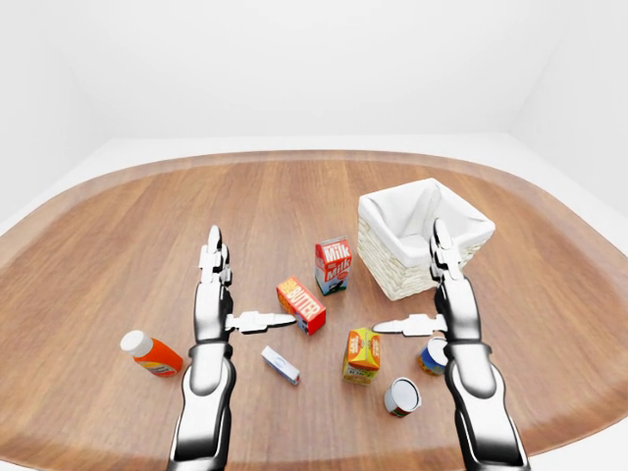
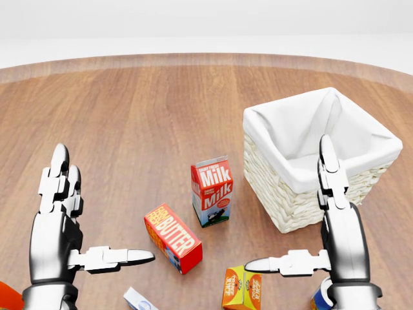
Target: Pick up the alphabet soup and the tomato sauce, and put them in the basket.
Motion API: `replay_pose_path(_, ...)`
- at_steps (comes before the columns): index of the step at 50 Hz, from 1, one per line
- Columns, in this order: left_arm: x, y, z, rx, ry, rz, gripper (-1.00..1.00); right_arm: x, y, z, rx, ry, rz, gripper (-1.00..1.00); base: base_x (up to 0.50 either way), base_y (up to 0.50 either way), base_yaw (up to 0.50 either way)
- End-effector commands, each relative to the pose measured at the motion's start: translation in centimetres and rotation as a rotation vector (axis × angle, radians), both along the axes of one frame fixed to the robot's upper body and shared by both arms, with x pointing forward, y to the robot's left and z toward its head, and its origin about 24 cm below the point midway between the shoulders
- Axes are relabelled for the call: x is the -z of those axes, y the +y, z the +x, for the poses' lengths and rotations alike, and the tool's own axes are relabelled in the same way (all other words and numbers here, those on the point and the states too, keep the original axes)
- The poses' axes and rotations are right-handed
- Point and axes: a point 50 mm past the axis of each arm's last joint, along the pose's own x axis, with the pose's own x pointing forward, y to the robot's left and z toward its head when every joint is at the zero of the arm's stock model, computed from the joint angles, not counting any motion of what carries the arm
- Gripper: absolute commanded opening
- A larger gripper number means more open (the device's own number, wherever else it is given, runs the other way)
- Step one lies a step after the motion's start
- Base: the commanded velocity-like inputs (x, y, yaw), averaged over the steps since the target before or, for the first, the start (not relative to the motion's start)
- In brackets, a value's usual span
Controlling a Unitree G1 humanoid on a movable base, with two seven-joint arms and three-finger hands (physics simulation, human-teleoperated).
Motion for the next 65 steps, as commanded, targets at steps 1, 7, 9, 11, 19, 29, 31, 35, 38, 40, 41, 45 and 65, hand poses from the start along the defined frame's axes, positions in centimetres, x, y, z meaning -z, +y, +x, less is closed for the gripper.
replay_pose_path(1,-0.2,0.2,-0.1,-0.003,-0.009,-0.013,1.0,-0.9,-1.4,-1.1,0.047,-0.021,-0.111,1.0,0.0,0.0,0.0)
replay_pose_path(7,-0.2,0.2,-0.1,-0.004,-0.011,-0.012,1.0,-2.5,-1.8,-2.4,0.047,-0.045,-0.274,1.0,0.0,0.0,0.0)
replay_pose_path(9,-0.2,0.2,-0.1,-0.004,-0.009,-0.012,1.0,-2.8,-1.6,-2.8,0.031,-0.038,-0.342,1.0,0.0,0.0,0.0)
replay_pose_path(11,-0.2,0.2,-0.1,-0.004,-0.008,-0.012,1.0,-2.8,-1.6,-3.2,0.028,-0.018,-0.4,1.0,0.0,0.0,0.0)
replay_pose_path(19,0.0,0.2,0.0,-0.006,0.0,-0.011,1.0,-2.1,-1.8,-4.1,0.027,0.081,-0.551,1.0,0.0,0.0,0.0)
replay_pose_path(29,0.1,0.2,0.0,-0.008,0.005,-0.01,1.0,-1.2,-3.9,-5.3,0.094,0.203,-0.636,1.0,0.0,0.0,0.0)
replay_pose_path(31,0.2,0.2,-0.1,-0.008,0.007,-0.009,1.0,-1.2,-4.2,-5.5,0.108,0.217,-0.643,1.0,0.0,0.0,0.0)
replay_pose_path(35,0.2,0.2,0.0,-0.008,0.008,-0.009,1.0,-1.0,-4.7,-5.8,0.123,0.254,-0.661,1.0,0.0,0.0,0.0)
replay_pose_path(38,0.1,0.2,-0.1,-0.008,0.002,-0.009,1.0,-1.1,-5.0,-6.1,0.132,0.27,-0.669,1.0,0.0,0.0,0.0)
replay_pose_path(40,0.2,0.2,0.0,-0.008,0.008,-0.01,1.0,-1.2,-5.1,-6.2,0.133,0.278,-0.672,1.0,0.0,0.0,0.0)
replay_pose_path(41,0.2,0.2,0.0,-0.008,0.006,-0.01,1.0,-1.2,-5.1,-6.3,0.134,0.283,-0.676,1.0,0.0,0.0,0.0)
replay_pose_path(45,0.2,0.2,0.0,-0.008,0.007,-0.01,1.0,-1.3,-5.3,-6.6,0.146,0.304,-0.694,1.0,0.0,0.0,0.0)
replay_pose_path(65,0.1,0.2,0.0,-0.007,0.006,-0.01,1.0,-0.7,-5.8,-7.1,0.225,0.404,-0.87,1.0,0.0,0.0,0.0)
